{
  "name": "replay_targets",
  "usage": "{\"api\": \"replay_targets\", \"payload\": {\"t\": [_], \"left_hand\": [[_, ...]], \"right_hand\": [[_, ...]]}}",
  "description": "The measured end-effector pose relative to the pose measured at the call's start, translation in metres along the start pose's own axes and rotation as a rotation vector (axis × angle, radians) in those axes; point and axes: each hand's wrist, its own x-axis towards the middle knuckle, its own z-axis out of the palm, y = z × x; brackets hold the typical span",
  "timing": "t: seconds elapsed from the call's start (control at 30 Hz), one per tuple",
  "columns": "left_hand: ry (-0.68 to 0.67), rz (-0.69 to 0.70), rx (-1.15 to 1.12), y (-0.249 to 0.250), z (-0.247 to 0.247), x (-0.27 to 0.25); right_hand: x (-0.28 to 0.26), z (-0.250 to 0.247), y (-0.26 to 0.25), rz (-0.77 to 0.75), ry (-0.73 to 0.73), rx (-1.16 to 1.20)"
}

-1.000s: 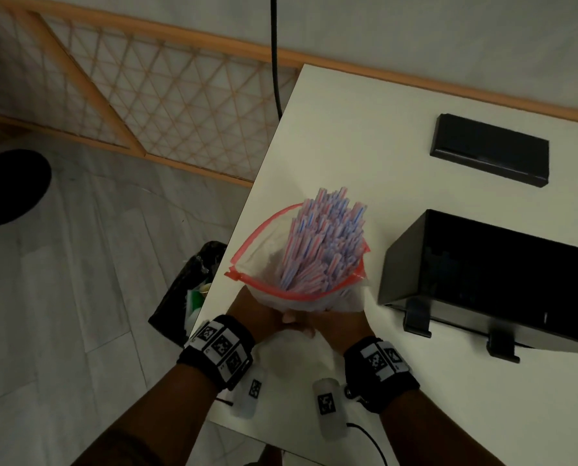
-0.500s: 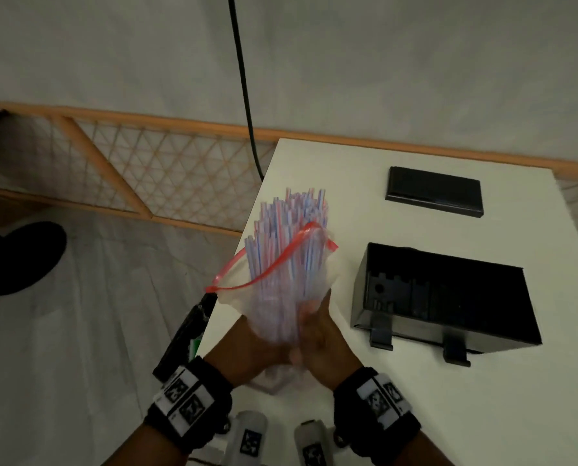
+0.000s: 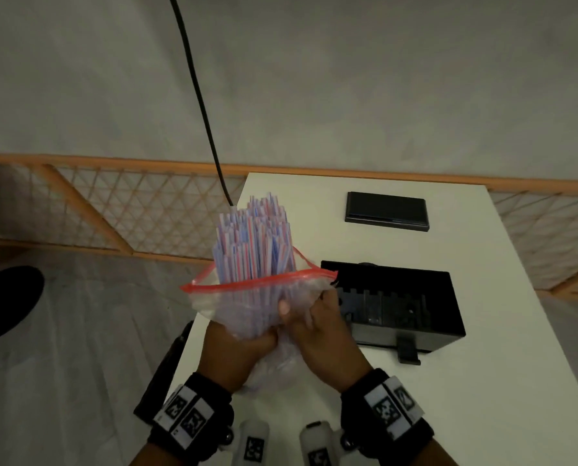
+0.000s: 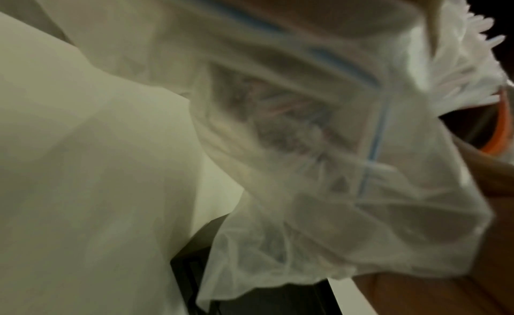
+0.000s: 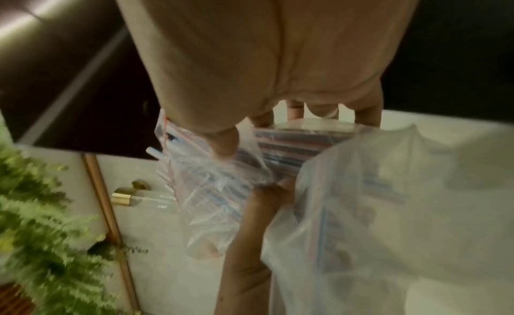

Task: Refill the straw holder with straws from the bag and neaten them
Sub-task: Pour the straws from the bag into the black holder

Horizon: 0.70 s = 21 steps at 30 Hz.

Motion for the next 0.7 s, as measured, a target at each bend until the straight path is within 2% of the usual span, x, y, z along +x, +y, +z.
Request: {"api": "replay_targets", "payload": {"t": [0.07,0.17,0.3,0.37,0.43,0.53,0.7], "left_hand": [[-0.005,0.036,0.035,0.003,0.006,0.0],[-0.049,0.026,0.013,0.004,0.014,0.003],[-0.182,-0.001,0.103,0.01,0.019,0.014],[-0.283,-0.005,0.151,0.018,0.016,0.022],[-0.403,0.057,0.278,0.029,0.016,0.031],[-0.587,0.168,0.585,0.054,0.022,0.042],[-0.743,0.215,0.951,0.091,0.03,0.068]], "right_hand": [[0.003,-0.006,-0.005,-0.039,0.021,0.075],[0.003,-0.014,-0.008,0.056,-0.01,0.301],[-0.006,-0.025,0.007,0.224,-0.122,0.305],[-0.008,-0.023,0.012,0.243,-0.122,0.324],[-0.009,-0.014,0.014,0.244,-0.031,0.424],[-0.01,0.0,0.016,0.286,0.164,0.651],[-0.003,0.017,0.014,0.31,0.285,1.116]]}}
